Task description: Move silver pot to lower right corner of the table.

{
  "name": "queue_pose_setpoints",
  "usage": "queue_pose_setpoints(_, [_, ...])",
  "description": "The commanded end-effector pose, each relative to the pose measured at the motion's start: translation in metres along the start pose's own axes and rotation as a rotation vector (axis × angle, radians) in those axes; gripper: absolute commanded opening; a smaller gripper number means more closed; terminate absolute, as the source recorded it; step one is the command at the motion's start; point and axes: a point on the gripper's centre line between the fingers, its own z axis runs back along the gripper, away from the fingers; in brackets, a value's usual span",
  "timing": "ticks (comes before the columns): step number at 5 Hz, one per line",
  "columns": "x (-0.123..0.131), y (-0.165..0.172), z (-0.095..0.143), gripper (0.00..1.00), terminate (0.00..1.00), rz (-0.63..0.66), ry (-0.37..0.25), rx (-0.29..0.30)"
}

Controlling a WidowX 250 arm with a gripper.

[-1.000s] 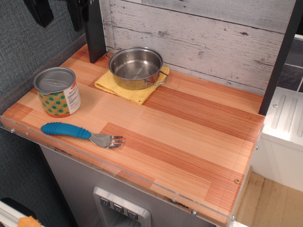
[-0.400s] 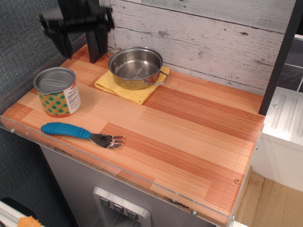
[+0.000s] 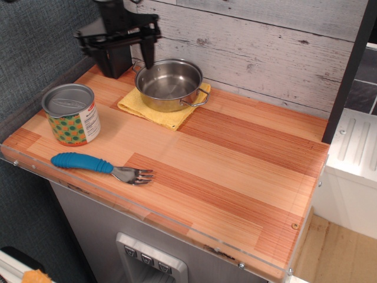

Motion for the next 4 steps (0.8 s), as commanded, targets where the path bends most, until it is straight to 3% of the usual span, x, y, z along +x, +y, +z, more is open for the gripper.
queue_pose_setpoints(1, [0.016, -0.01, -0.016, 1.0, 0.0, 0.064, -0.033, 0.066])
queue_pose_setpoints(3, [0.013, -0.008, -0.031, 1.0, 0.0, 0.088, -0.014, 0.036])
queue_pose_setpoints(4, [0.012, -0.008, -0.037, 0.0, 0.0, 0.061, -0.002, 0.012])
